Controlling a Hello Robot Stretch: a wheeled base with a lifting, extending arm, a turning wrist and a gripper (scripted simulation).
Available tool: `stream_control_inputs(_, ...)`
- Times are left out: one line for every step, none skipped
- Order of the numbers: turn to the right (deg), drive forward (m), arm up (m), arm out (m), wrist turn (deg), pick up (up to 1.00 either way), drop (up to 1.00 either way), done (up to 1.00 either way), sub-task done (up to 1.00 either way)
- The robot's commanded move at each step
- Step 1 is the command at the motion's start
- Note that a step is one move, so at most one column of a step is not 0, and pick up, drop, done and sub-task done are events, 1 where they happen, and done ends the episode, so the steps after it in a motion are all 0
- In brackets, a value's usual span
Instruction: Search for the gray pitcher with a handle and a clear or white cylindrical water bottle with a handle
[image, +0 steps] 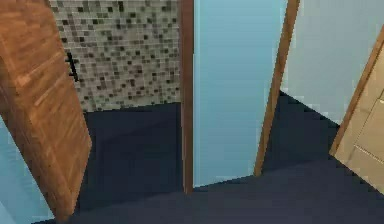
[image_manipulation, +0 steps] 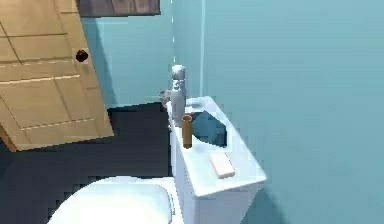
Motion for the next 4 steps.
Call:
stream_control_inputs(-15.0,0.0,0.0,0.0,0.0,0.0,0.0,0.0,0.0)
stream_control_inputs(0.0,0.3,0.0,0.0,0.0,0.0,0.0,0.0,0.0)
stream_control_inputs(45.0,0.0,0.0,0.0,0.0,0.0,0.0,0.0,0.0)
stream_control_inputs(6.0,0.0,0.0,0.0,0.0,0.0,0.0,0.0,0.0)
